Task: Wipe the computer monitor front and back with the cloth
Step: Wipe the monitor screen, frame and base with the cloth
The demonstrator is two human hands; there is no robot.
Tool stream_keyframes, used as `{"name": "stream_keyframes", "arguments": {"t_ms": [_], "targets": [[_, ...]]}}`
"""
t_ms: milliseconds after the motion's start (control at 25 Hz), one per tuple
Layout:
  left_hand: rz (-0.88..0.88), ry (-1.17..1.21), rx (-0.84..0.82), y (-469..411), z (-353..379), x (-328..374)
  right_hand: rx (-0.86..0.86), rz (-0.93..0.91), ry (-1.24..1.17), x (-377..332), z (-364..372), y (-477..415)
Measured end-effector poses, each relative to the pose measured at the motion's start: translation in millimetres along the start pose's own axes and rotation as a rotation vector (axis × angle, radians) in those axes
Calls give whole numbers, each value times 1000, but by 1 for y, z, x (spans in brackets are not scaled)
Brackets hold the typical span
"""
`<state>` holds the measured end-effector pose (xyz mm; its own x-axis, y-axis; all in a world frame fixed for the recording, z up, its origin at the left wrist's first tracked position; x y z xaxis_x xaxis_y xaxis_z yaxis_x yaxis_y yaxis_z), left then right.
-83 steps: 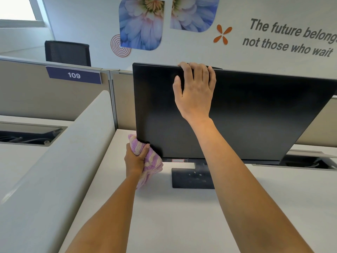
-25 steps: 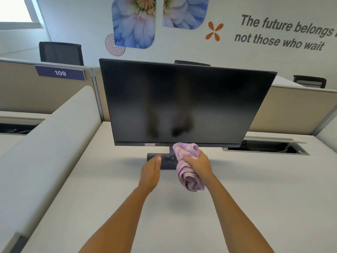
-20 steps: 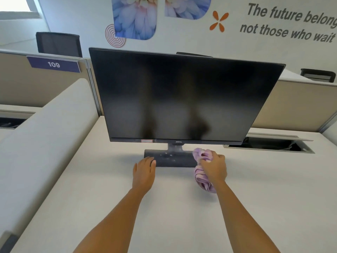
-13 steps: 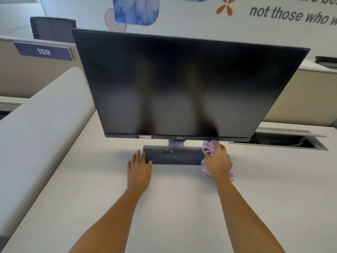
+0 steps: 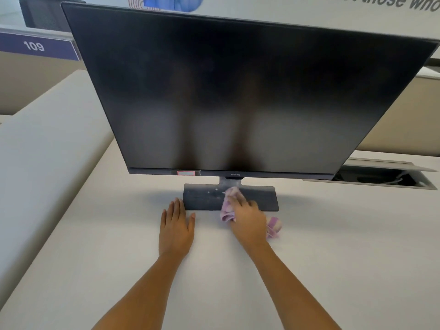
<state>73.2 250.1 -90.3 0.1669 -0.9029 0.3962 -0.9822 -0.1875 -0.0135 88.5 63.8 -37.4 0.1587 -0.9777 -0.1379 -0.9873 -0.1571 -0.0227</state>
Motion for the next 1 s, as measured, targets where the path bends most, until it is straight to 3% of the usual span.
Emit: {"name": "stream_keyframes", "arguments": {"t_ms": [80, 160, 240, 320, 400, 560, 640, 720, 800, 880, 1000], "targets": [[7, -10, -5, 1, -1, 0, 37, -34, -155, 11, -7, 3], [14, -10, -2, 2, -1, 0, 191, 235, -259, 47, -15, -3], [21, -13, -3, 2, 0, -1, 209, 435, -151, 74, -19, -5], [22, -15, -3, 2, 0, -1, 122, 369, 12, 73, -18, -7], [17, -10, -1, 2, 0, -1, 119, 214, 23, 50, -14, -6], [14, -1, 1, 2, 0, 1, 10, -275, -110, 14, -10, 5], [13, 11, 2, 2, -2, 2, -11, -247, -177, 25, -20, -5], [11, 3, -9, 3, -3, 2, 66, 27, -137, 42, -27, -21], [4, -3, -8, 3, -3, 2, 90, 179, -10, 45, -23, -31], [0, -15, -5, 3, -2, 2, 85, 131, 43, 34, -19, -33], [-1, -23, -8, 2, -3, 3, 19, -245, 3, 24, -12, -25]]}}
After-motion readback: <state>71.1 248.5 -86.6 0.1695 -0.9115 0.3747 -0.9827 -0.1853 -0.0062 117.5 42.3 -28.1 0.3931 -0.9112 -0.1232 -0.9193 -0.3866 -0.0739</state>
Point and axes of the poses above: each hand's wrist, its own y-axis away from the middle knuckle, its own z-axis out of the palm, x = y × z, the point moved 2 cm from there along -y, towards the middle knuckle, and after that the axes turned 4 degrees about -z, right-handed, at the moved point
